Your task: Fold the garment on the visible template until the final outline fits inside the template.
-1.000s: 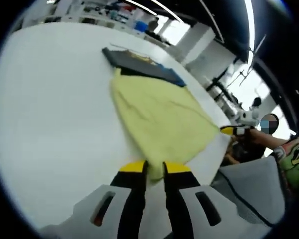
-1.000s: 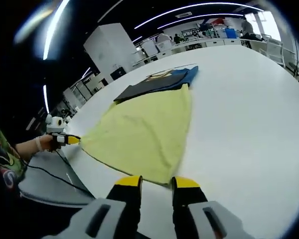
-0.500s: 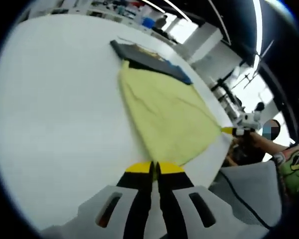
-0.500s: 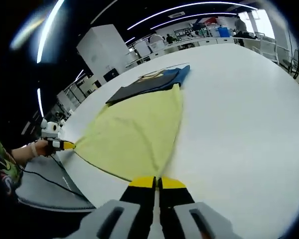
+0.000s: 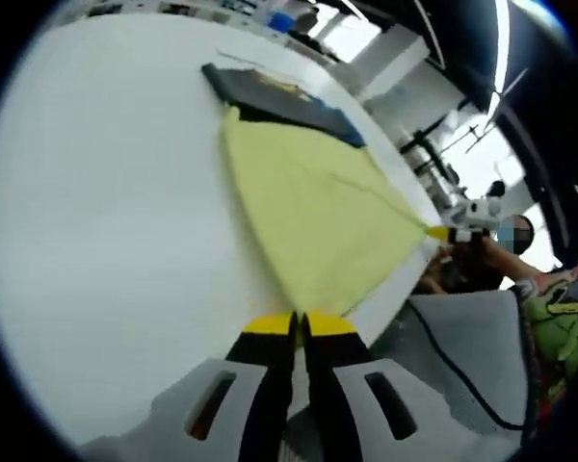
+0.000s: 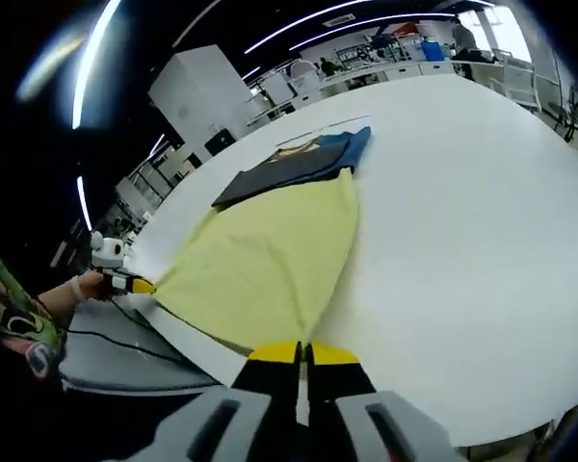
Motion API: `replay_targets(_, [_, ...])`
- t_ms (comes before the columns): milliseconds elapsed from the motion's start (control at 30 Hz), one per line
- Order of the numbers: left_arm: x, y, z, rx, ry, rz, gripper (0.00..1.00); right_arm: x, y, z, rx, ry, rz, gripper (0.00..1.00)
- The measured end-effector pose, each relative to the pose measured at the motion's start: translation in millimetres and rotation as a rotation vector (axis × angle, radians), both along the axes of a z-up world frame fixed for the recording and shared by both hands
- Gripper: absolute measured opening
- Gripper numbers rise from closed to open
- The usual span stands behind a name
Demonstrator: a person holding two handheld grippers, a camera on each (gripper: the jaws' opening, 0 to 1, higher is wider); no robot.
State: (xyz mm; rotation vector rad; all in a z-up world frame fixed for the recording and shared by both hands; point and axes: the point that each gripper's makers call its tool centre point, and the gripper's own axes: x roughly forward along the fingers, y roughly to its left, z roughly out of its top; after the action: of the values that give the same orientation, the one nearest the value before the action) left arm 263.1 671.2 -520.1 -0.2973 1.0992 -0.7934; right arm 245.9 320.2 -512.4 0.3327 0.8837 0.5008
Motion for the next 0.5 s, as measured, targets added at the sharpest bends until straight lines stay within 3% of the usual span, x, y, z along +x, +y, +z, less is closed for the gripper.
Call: replay_targets(500, [-32.9,2.8,-6.5,0.013,0.099,-0.039,0.00,-45.9,0.6,-6.0,0.071,0.060,-0.064,0.00])
